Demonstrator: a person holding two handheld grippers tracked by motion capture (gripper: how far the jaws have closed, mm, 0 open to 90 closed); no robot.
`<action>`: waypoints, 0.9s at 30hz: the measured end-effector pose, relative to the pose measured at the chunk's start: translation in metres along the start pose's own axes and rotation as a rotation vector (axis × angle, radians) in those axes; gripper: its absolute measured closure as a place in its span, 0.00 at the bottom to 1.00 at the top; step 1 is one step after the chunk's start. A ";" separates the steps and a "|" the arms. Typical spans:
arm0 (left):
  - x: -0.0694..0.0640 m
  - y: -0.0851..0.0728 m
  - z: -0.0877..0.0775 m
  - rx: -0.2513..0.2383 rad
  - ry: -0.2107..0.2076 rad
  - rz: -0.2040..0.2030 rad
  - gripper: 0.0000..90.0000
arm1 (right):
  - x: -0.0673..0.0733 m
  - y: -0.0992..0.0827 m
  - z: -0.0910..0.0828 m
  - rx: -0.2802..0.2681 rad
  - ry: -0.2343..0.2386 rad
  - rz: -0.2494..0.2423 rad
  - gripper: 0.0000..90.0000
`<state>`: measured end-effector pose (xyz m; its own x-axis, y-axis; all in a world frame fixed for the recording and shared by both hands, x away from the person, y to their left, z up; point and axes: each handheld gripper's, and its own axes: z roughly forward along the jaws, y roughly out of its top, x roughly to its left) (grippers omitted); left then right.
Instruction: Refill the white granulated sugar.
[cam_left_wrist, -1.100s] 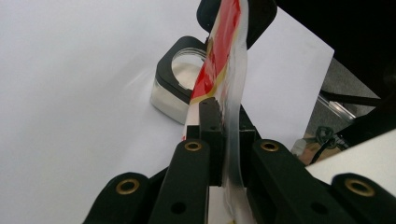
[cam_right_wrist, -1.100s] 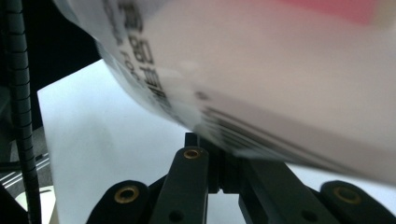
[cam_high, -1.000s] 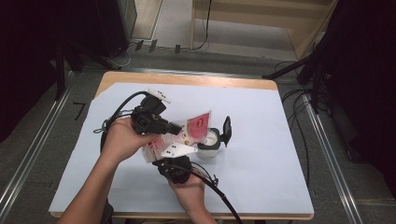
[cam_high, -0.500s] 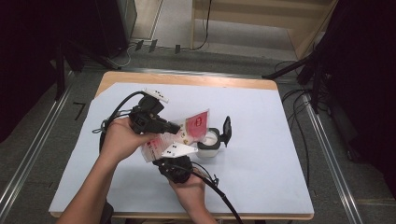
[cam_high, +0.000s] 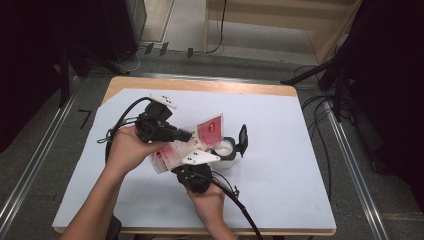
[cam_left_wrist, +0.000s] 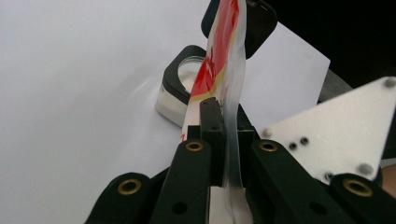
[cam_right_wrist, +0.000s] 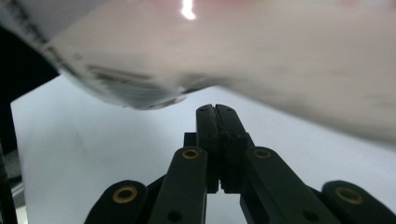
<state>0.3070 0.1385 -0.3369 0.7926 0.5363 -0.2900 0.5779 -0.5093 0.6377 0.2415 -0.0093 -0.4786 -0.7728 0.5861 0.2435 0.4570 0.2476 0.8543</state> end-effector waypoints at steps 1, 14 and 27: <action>0.000 0.000 -0.001 -0.001 -0.002 0.000 1.00 | -0.001 0.000 -0.001 -0.004 -0.003 0.012 0.99; 0.000 -0.003 -0.007 -0.028 0.002 0.006 0.99 | -0.015 0.009 -0.002 -0.045 -0.048 0.064 0.99; 0.001 -0.007 -0.015 -0.062 -0.005 0.012 1.00 | -0.021 0.011 -0.007 -0.046 -0.084 0.075 0.99</action>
<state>0.3007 0.1523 -0.3308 0.8007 0.5268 -0.2852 0.5550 -0.4730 0.6843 0.2592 -0.0245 -0.4713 -0.6966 0.6650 0.2693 0.4895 0.1660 0.8561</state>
